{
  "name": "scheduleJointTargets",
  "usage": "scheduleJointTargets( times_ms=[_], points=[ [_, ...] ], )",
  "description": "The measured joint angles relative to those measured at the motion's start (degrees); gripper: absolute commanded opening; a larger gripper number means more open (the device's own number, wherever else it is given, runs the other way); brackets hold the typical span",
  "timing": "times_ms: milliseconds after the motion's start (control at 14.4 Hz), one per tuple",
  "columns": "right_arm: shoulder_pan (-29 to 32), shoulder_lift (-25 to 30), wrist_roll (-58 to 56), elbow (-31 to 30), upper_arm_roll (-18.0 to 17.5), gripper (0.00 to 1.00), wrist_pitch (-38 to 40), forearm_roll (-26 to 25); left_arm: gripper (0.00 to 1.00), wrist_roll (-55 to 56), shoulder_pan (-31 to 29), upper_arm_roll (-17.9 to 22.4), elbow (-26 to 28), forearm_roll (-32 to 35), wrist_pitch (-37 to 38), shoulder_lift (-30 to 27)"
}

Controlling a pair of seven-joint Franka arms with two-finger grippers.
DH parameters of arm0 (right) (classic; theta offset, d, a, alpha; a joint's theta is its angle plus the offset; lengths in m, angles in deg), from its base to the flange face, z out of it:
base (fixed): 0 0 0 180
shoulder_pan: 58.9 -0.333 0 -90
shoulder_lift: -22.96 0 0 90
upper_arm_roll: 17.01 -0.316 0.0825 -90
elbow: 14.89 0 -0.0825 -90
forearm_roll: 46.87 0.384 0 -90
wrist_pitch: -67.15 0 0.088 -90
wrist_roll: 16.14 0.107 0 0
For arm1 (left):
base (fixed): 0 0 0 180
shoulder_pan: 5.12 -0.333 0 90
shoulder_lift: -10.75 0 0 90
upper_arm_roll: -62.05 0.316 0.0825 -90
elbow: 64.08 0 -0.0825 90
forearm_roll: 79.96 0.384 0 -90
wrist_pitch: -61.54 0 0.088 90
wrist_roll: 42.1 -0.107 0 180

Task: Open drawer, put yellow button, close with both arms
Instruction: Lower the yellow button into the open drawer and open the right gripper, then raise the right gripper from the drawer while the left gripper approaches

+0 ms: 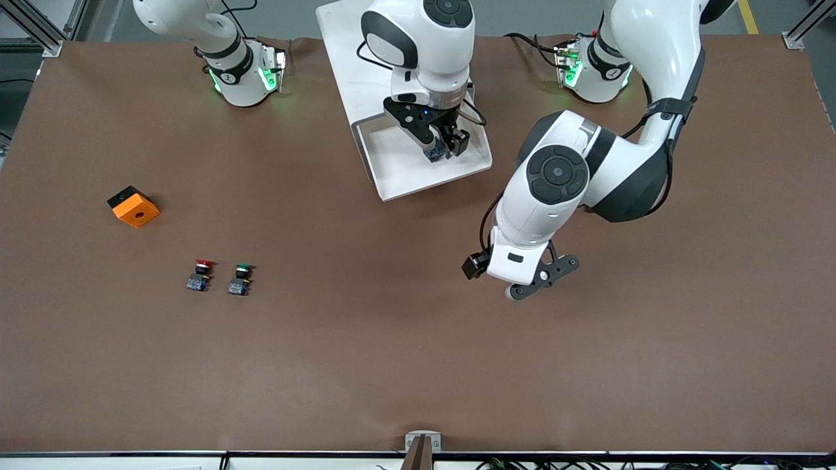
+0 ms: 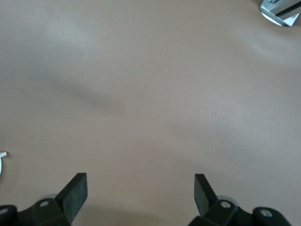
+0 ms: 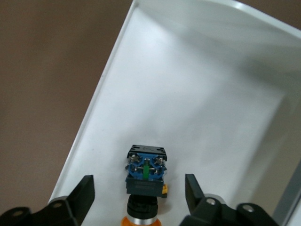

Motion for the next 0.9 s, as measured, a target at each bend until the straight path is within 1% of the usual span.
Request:
scheduleJointTargets(
  times_ms=[278, 417, 696, 904],
  points=[
    [0.74, -0.09, -4.12, 2.65, 0.93, 1.0, 0.68, -0.03, 1.0, -0.42, 0.3, -0.93, 0.87, 0.0, -0.56, 0.31],
    [2.62, -0.09, -8.88, 4.15, 1.2, 1.0, 3.72, -0.02, 1.0, -0.48, 0.3, -1.87, 2.03, 0.0, -1.52, 0.44],
    [7.82, 0.08, -22.19, 5.97, 1.42, 1.0, 8.84, -0.01, 1.0, -0.49, 0.28, -4.41, 6.19, 0.0, -4.28, 0.51],
    [14.46, 1.44, -34.38, 6.54, 1.66, 1.0, 12.5, -0.01, 1.0, -0.49, 0.29, -6.25, 8.37, 0.0, -6.07, 0.48]
  ],
)
